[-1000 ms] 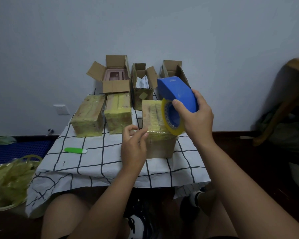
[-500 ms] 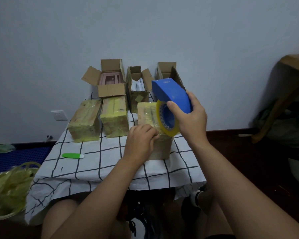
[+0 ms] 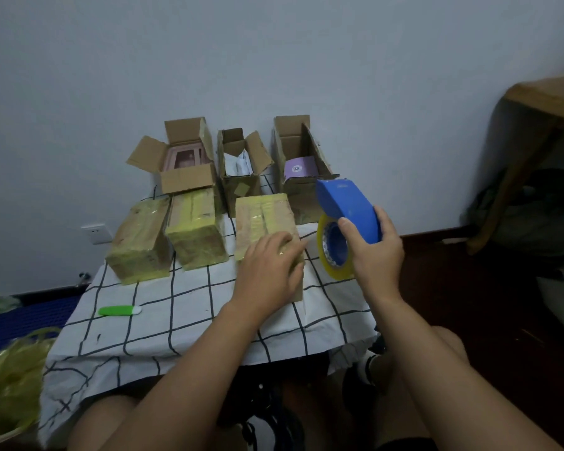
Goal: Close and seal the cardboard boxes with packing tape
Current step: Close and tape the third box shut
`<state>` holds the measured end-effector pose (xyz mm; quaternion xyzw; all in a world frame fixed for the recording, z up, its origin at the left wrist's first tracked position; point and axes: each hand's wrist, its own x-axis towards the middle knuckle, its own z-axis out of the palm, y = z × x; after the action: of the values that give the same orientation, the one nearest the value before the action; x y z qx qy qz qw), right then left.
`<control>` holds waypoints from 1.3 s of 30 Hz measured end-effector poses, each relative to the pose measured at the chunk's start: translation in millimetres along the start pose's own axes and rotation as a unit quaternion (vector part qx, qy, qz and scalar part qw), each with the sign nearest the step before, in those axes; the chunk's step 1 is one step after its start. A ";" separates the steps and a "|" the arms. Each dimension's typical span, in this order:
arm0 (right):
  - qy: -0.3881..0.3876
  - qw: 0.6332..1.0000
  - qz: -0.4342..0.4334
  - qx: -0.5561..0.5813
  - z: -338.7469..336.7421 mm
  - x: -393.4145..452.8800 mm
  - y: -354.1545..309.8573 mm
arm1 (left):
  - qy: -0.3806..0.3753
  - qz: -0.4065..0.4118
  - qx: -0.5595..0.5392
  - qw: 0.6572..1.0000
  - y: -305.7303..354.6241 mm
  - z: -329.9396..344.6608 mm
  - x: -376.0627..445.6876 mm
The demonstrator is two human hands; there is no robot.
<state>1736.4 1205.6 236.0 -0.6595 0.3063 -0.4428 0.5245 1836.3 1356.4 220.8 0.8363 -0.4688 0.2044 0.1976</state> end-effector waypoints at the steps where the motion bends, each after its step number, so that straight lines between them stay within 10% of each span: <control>1: -0.001 1.000 0.001 -0.008 -0.2 -0.1 5.1 | 0.002 -0.004 -0.002 1.000 0.5 2.5 -0.2; 16: -0.027 0.999 0.032 -0.014 2.1 -0.8 24.4 | 0.099 -0.105 0.017 0.989 28.5 23.1 9.8; 39: -0.019 0.999 -0.041 -0.011 -12.6 -14.2 -36.9 | -0.064 -0.045 0.063 0.995 2.2 -37.9 -10.5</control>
<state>1716.8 1222.3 268.5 -0.6855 0.2741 -0.4480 0.5042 1823.5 1382.4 247.4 0.8787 -0.4284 0.1710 0.1230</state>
